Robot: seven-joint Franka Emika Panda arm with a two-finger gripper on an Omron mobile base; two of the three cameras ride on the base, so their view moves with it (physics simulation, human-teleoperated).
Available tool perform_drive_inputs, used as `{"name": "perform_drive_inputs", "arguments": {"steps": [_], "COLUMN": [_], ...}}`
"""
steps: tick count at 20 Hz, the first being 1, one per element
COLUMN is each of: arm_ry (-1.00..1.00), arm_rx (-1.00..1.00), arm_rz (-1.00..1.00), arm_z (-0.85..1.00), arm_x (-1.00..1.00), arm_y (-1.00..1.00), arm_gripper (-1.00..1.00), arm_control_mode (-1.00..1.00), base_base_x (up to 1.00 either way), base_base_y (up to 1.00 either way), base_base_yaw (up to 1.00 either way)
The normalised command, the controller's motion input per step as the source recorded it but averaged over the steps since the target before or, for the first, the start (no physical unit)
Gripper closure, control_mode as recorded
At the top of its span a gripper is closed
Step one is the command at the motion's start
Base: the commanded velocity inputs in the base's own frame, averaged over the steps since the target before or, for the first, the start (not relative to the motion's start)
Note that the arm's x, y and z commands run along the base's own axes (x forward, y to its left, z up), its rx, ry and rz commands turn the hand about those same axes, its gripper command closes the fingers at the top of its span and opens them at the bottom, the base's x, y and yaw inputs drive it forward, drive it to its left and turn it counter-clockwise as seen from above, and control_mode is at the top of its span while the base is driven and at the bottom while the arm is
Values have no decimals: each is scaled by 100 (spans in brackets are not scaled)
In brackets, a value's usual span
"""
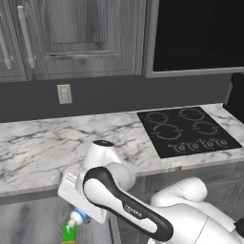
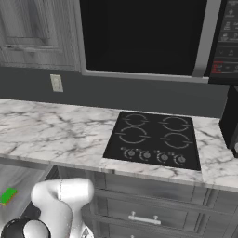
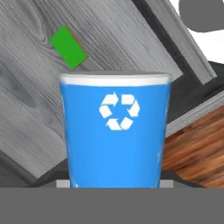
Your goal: Restock the sink supplies by placing the sponge and soap dispenser on the counter and next to the sink. Make sure the soap dispenser is upright.
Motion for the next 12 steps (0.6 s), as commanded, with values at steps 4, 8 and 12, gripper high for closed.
{"name": "perform_drive_inputs", "arguments": {"steps": [4,8,12], "arm_ry": [0,7,12], "arm_rx": [9,14,10], "arm_rz": [-25,-24,-14], "arm_z": [88,43,6], "arm_x": [3,26,36], "arm_y": [-89,-58,-44], "arm_gripper": [100,100,100], "arm_control_mode": [-100,-100,-100], "base_base_x": [0,0,0], "base_base_y": [0,0,0], "base_base_yaw": [0,0,0]}}
